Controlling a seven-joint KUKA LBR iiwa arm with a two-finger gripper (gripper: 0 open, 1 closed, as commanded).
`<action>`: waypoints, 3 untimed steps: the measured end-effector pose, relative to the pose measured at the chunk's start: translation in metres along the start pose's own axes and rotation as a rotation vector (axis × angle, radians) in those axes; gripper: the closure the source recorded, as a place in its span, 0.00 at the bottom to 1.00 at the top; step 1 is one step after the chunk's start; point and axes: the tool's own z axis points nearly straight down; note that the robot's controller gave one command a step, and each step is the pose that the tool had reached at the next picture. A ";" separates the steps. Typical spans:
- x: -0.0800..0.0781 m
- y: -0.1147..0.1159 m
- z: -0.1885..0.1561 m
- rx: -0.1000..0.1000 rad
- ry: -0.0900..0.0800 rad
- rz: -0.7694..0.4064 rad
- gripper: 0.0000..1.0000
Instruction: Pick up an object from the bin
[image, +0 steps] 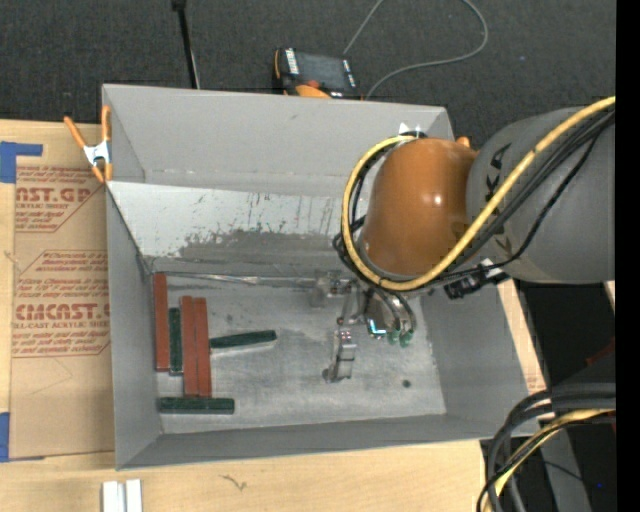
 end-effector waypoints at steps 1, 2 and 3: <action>-0.034 0.053 0.068 -0.002 -0.004 0.199 0.00; -0.043 0.075 0.119 0.001 -0.004 0.124 0.00; -0.044 0.075 0.116 0.000 -0.006 0.126 1.00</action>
Offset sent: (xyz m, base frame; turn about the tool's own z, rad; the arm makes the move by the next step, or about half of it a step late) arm 0.0347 0.0508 -0.0654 0.2020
